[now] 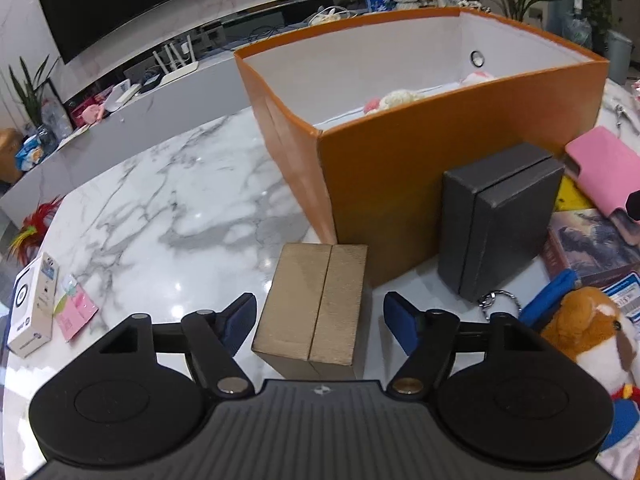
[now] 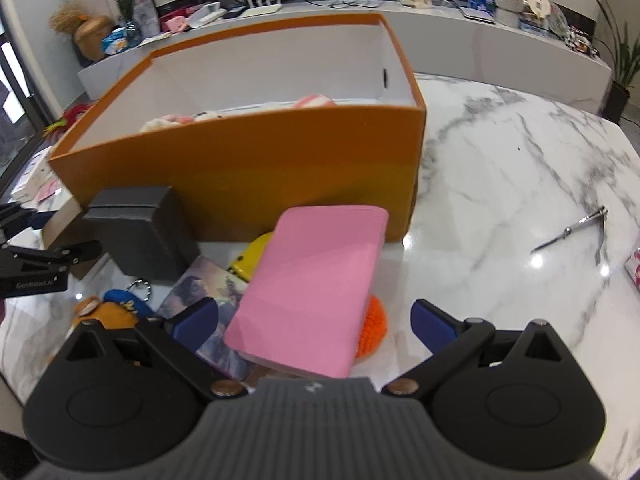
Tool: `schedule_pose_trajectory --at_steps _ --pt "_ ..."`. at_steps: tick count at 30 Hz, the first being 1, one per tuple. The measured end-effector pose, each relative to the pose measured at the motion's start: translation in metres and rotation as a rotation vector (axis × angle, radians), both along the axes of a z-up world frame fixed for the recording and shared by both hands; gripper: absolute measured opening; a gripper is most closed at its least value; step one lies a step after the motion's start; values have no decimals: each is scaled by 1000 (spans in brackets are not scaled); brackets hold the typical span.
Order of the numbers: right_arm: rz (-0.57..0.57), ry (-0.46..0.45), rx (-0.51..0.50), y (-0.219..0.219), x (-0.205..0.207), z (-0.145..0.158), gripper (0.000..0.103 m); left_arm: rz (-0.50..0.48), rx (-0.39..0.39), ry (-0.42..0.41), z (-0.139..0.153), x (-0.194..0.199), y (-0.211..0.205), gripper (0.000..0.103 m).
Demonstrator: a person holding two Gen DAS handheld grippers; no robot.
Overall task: Organize objects
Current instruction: 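Grasp the small cardboard box with the left tool while the right tool grasps the pink case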
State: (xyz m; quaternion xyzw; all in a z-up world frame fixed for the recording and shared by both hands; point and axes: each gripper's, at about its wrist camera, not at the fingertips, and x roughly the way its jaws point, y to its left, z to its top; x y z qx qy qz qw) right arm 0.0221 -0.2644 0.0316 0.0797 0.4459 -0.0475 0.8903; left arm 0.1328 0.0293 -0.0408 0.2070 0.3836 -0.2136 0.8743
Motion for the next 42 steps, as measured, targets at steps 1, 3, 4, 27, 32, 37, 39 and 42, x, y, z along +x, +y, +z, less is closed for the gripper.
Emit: schedule_pose_trajectory --at_steps 1,3,4,27,32,37,39,42 --pt "-4 0 -10 3 2 -2 102 6 -5 12 0 2 1 71" --pt "-20 -14 -30 7 6 -5 102 20 -24 32 -1 4 3 69" --pt "-33 -27 -40 10 7 -6 102 25 -31 33 -1 4 5 69" --pt "-112 -42 -108 24 16 -15 77 75 -139 139 -7 14 12 52" --pt "-125 -45 -89 19 11 -9 76 94 -128 108 1 9 12 52" --pt "-130 -37 -57 16 2 -2 76 98 -140 111 11 3 15 52" --pt "-125 -36 -52 17 -2 0 76 98 -130 106 14 -1 15 52" --pt "-118 -36 -42 17 -9 2 76 92 -121 106 19 -5 15 52"
